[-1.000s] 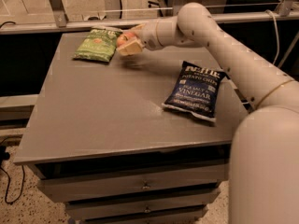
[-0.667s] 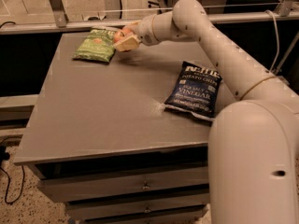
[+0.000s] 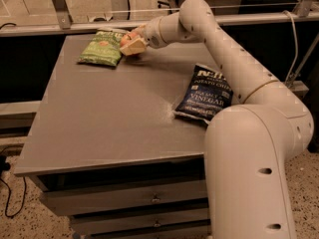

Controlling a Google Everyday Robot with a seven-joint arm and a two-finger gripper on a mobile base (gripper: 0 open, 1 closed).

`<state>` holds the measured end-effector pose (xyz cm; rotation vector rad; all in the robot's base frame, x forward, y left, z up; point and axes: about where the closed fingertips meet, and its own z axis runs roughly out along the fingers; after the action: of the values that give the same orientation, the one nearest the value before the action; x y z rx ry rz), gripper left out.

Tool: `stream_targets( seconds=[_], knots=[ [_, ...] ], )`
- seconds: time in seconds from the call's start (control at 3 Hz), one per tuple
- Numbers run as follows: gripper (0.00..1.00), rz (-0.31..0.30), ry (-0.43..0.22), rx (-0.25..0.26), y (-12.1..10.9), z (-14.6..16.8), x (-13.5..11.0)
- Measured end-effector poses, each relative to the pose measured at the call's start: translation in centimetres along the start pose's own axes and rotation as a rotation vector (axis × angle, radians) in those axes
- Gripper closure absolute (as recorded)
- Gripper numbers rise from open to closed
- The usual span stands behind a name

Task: Move apple near green jalapeno chip bag

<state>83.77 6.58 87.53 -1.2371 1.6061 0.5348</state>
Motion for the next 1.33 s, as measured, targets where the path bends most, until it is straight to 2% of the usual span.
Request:
stream_targets(
  seconds=[0.33, 0.67, 1.0, 1.33],
  knots=[
    [0.28, 0.021, 0.011, -0.005, -0.2, 0.49, 0.72],
    [0.05, 0.034, 0.011, -0.013, -0.15, 0.8, 1.1],
    [0.0, 0.045, 0.006, -0.023, 0.02, 1.11, 1.26],
    [0.0, 0.051, 0.007, -0.026, 0.17, 0.93, 1.38]
  ],
)
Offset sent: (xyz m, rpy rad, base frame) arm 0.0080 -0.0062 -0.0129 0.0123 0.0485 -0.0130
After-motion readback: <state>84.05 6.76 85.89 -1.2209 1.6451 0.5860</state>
